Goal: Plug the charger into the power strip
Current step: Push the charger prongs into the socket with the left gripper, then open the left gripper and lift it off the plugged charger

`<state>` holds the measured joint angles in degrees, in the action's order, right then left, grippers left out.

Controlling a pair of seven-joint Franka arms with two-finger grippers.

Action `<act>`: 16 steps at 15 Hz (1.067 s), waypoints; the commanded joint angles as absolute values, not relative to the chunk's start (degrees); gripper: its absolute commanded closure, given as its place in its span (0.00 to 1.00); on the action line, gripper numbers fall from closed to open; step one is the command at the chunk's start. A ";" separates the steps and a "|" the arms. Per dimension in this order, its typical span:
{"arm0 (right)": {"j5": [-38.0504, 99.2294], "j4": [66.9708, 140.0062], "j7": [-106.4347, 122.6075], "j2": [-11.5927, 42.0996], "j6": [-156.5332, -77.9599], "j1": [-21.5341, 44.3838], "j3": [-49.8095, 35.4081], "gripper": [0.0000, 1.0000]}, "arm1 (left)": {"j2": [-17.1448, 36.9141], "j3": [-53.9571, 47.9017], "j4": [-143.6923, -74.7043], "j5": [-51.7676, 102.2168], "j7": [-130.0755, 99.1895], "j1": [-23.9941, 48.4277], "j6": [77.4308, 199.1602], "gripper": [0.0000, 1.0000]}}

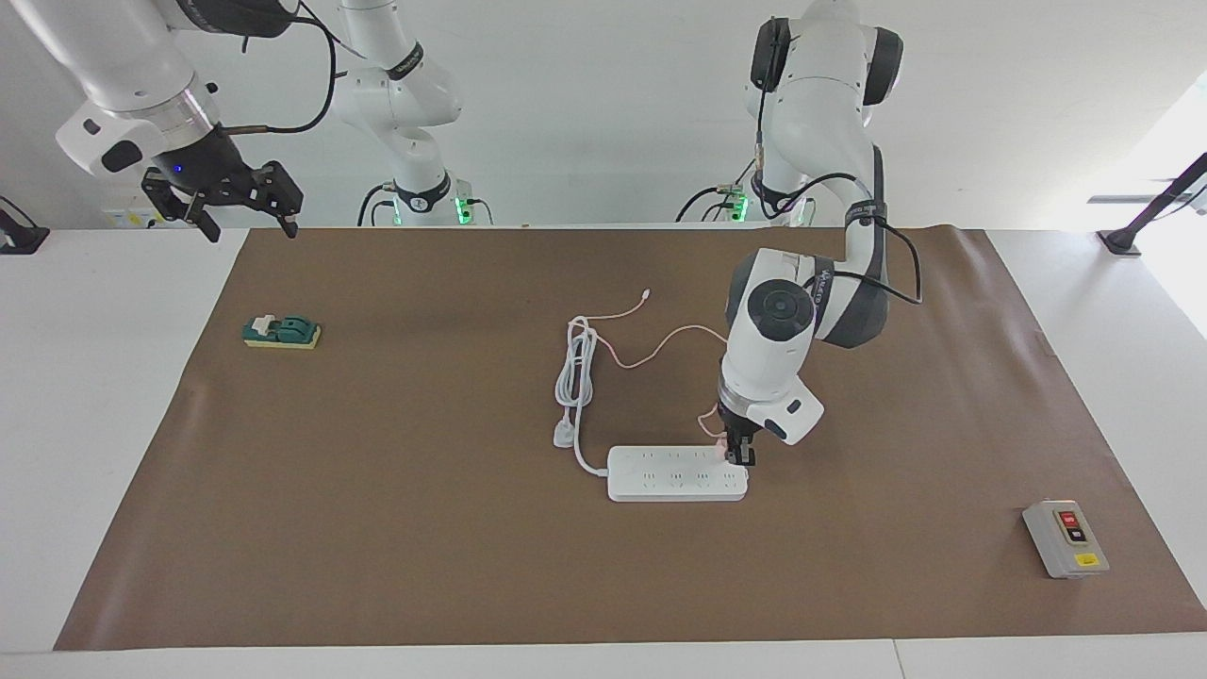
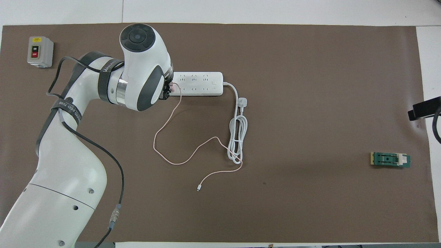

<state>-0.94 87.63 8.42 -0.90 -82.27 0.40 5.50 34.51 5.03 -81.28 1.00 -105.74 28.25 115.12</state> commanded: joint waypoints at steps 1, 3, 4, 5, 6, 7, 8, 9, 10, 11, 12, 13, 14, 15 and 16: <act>-1.14 88.86 9.67 -2.02 -82.09 0.18 5.36 0.00 | 36.12 5.89 -85.08 0.62 -105.12 28.83 116.54 1.00; -1.14 88.86 9.67 -2.02 -82.09 0.18 5.36 0.00 | 36.30 5.89 -85.08 0.62 -105.12 28.83 116.72 1.00; -1.14 88.86 9.67 -2.02 -82.09 0.18 5.45 0.00 | 36.30 5.89 -85.08 0.62 -105.12 28.83 116.89 1.00; -1.14 88.77 9.67 -2.02 -82.09 0.18 5.36 0.00 | 36.30 5.80 -85.08 0.62 -105.12 28.83 116.89 1.00; -1.14 88.86 9.67 -2.02 -82.09 0.18 5.36 0.00 | 36.21 5.89 -84.99 0.62 -105.12 28.83 116.81 1.00; -1.14 88.86 9.67 -2.02 -82.09 0.18 5.36 0.00 | 36.04 5.89 -84.82 0.53 -105.03 28.65 116.46 1.00; -1.14 88.77 9.67 -2.02 -82.09 0.18 5.36 0.00 | 35.60 5.89 -84.73 0.53 -104.77 28.48 116.37 1.00; -1.14 88.86 9.67 -2.02 -82.09 0.18 5.36 0.00 | 35.25 5.89 -84.38 0.53 -104.59 28.22 116.28 1.00; -1.14 88.86 9.67 -2.02 -82.09 0.18 5.36 0.00 | 34.29 5.89 -84.29 0.53 -104.15 27.86 116.28 0.95; -1.14 88.86 9.67 -2.02 -82.09 0.18 5.36 0.00 | 33.76 6.15 -84.03 0.44 -103.28 27.77 116.28 0.42; -1.14 88.86 9.67 -2.02 -82.09 0.18 5.36 0.00 | 32.88 6.24 -83.41 0.35 -102.66 27.69 115.24 0.05; -1.14 88.86 9.67 -2.02 -82.09 0.18 5.36 0.00 | 32.44 6.33 -82.10 0.26 -102.40 26.90 113.92 0.00; -1.14 88.86 9.67 -2.02 -82.09 0.18 5.36 0.00 | 32.00 6.24 -80.70 0.09 -101.87 25.59 112.51 0.00; -1.14 88.86 9.67 -2.02 -82.09 0.18 5.36 0.00 | 31.21 6.33 -79.55 0.09 -98.56 25.32 111.02 0.00; -1.14 88.86 9.67 -2.02 -82.09 0.18 5.36 0.00 | 30.24 6.42 -78.76 0.09 -94.70 24.70 109.70 0.00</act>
